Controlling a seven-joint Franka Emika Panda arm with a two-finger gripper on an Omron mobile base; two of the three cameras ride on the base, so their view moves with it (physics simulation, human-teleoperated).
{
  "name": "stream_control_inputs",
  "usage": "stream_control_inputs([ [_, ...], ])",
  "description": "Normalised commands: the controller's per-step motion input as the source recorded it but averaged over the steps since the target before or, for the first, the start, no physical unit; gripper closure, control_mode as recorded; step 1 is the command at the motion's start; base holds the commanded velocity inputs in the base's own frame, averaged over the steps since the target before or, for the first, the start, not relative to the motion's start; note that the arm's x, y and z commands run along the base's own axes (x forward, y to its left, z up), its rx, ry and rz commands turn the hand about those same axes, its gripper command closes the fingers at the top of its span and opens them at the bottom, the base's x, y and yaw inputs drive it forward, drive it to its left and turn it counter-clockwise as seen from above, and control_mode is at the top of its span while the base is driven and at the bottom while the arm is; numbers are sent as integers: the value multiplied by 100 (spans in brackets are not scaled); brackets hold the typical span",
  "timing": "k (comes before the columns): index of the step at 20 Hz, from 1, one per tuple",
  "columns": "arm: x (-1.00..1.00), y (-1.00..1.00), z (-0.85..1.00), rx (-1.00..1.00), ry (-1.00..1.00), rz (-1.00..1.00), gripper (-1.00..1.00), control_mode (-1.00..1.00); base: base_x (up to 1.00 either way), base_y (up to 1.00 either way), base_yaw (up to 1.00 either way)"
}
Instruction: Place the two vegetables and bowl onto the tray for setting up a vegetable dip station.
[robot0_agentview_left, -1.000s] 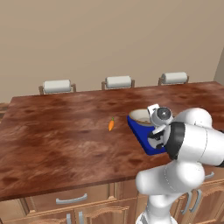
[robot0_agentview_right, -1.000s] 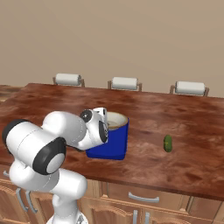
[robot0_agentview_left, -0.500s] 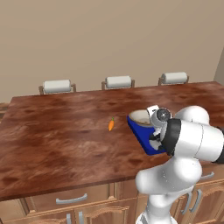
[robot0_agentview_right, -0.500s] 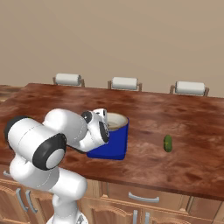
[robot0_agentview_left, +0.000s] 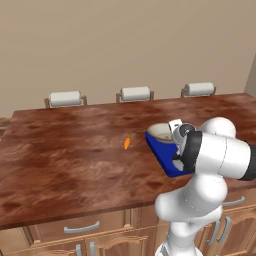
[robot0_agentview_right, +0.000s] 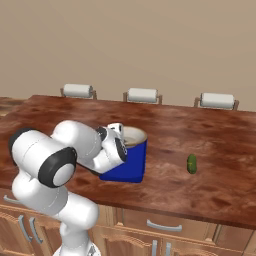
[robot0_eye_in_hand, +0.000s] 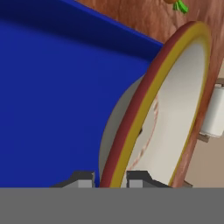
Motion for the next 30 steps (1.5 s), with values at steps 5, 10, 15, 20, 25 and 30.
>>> stream_control_inputs([
  [5,2,0,-6,0,-1,0,100,-100,0,0,0],
  [10,0,0,-12,0,0,0,100,-100,0,0,0],
  [15,0,0,-9,0,0,0,100,-100,0,0,0],
  [20,0,0,-7,0,0,0,100,-100,0,0,0],
  [25,-1,0,-6,0,0,0,100,-100,0,0,0],
  [30,-11,0,-4,0,0,0,100,-100,0,0,0],
])
